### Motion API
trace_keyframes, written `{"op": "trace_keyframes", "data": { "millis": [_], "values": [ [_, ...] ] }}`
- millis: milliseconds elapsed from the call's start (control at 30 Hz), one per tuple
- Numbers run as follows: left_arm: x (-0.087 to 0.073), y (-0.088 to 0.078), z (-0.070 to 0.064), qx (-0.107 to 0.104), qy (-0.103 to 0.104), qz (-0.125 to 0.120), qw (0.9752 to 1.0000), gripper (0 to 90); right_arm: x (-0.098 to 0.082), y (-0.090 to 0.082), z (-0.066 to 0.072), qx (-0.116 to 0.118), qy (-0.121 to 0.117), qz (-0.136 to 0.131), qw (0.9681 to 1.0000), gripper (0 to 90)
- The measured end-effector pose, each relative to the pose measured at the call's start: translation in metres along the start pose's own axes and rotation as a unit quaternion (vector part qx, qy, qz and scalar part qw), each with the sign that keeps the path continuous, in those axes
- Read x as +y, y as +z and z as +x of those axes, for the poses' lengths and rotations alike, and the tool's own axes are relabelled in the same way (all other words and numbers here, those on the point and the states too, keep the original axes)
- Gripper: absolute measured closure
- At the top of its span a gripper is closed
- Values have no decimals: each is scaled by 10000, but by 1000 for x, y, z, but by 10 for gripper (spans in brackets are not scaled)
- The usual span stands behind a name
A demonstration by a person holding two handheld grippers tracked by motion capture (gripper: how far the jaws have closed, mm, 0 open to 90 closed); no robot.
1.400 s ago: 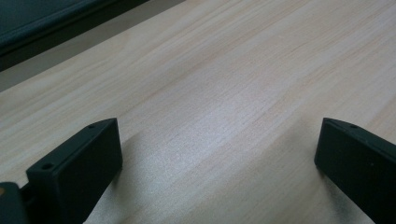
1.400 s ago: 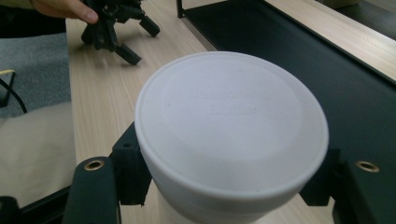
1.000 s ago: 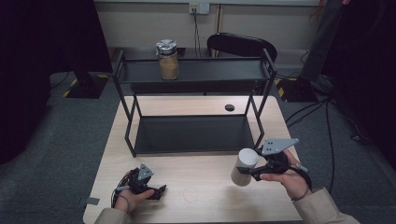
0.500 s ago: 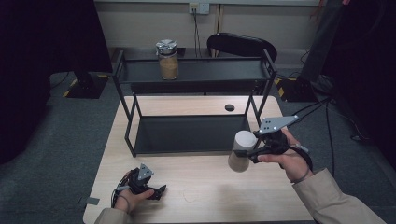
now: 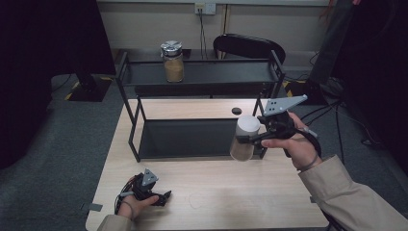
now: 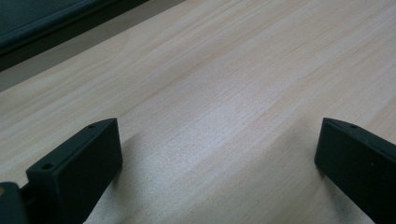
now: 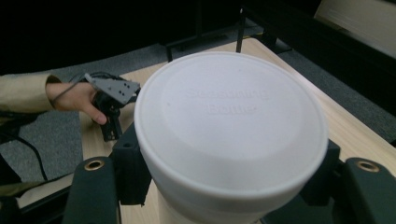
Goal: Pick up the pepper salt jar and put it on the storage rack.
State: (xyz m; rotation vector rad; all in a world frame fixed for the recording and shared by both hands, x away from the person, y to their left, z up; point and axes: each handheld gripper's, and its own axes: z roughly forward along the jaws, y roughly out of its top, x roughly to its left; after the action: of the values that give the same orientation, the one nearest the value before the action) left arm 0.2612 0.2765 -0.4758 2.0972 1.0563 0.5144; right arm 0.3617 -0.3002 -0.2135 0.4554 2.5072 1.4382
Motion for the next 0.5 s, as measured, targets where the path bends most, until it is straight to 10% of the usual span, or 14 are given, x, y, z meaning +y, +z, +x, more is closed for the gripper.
{"op": "trace_keyframes", "data": {
  "millis": [500],
  "values": [
    [0,0,0,-1,1,7,10000,0,41,-4,-6,-96,28,-22,9999,344]
  ]
}}
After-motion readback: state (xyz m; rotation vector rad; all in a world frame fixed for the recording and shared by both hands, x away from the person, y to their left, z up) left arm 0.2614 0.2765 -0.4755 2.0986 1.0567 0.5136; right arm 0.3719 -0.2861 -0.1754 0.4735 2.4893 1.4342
